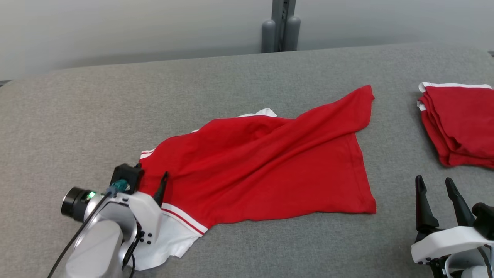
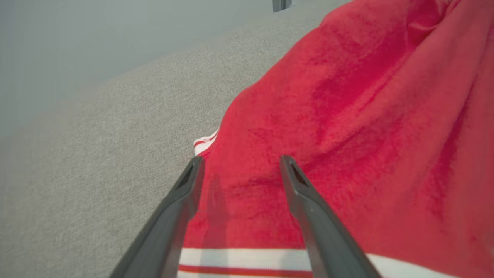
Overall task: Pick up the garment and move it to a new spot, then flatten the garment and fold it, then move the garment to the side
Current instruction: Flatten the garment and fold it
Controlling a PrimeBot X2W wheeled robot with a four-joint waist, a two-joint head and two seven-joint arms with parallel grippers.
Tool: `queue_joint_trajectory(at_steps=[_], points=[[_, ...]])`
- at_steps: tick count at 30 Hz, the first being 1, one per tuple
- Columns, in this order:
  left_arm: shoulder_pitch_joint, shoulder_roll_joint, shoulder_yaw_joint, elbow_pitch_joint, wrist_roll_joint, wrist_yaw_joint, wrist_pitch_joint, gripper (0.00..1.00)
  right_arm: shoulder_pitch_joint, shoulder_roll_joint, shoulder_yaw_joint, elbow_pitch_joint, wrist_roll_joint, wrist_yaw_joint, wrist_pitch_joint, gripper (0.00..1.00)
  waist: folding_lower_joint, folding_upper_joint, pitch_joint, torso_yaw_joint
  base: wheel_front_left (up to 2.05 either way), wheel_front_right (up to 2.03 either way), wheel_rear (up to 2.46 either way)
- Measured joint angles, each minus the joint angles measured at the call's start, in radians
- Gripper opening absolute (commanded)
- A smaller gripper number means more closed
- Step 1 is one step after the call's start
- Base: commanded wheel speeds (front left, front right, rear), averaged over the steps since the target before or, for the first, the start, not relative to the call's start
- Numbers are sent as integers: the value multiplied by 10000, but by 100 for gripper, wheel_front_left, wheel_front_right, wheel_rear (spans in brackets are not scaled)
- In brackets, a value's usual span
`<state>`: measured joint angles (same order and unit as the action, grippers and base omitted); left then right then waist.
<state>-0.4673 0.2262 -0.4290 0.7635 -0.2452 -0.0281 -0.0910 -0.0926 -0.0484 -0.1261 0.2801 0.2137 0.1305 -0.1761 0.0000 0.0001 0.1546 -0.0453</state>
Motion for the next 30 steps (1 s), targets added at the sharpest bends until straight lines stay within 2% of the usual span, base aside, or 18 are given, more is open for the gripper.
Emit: queue_joint_trajectory(at_steps=[4,8,9,10,11,21,26,27,28,29,30], points=[[-706,-90,-230,704,84,-305,75,100,-127,0,119,-10,-21,0,13,100,0,0,199,-209,0,0,0],[-1201,-121,-267,1480,81,-334,192,100,-236,2,247,6,-15,0,13,100,0,0,391,-400,0,0,0],[-1201,-121,-267,1480,81,-334,192,91,-236,2,247,6,-15,0,13,100,0,0,391,-400,0,0,0],[-1298,-111,-270,1653,81,-328,180,18,-260,2,272,23,-8,0,12,100,0,0,436,-446,0,0,0],[-1388,-115,-257,1808,75,-328,138,0,-295,2,295,31,-4,0,12,100,0,0,482,-488,0,0,0],[-2431,-376,-276,2479,79,-140,-1087,0,-513,0,339,163,59,0,-92,100,0,0,811,-613,0,0,0],[-3002,-585,-299,2853,75,-56,-1317,0,-669,2,462,251,75,0,-109,100,0,0,896,-664,0,0,0],[-3028,-629,-303,2949,73,-56,-1358,5,-683,2,479,272,84,0,-123,100,0,0,902,-679,0,0,0],[-3049,-665,-303,3049,54,-59,-1384,36,-706,2,497,293,105,0,-128,100,0,0,905,-695,0,0,0],[-3062,-702,-290,3122,2,-65,-1407,78,-731,2,502,316,140,0,-155,100,0,0,904,-704,0,0,0],[-3067,-738,-261,3170,-56,-79,-1473,100,-741,2,497,328,157,0,-184,100,0,0,898,-703,0,0,0]])
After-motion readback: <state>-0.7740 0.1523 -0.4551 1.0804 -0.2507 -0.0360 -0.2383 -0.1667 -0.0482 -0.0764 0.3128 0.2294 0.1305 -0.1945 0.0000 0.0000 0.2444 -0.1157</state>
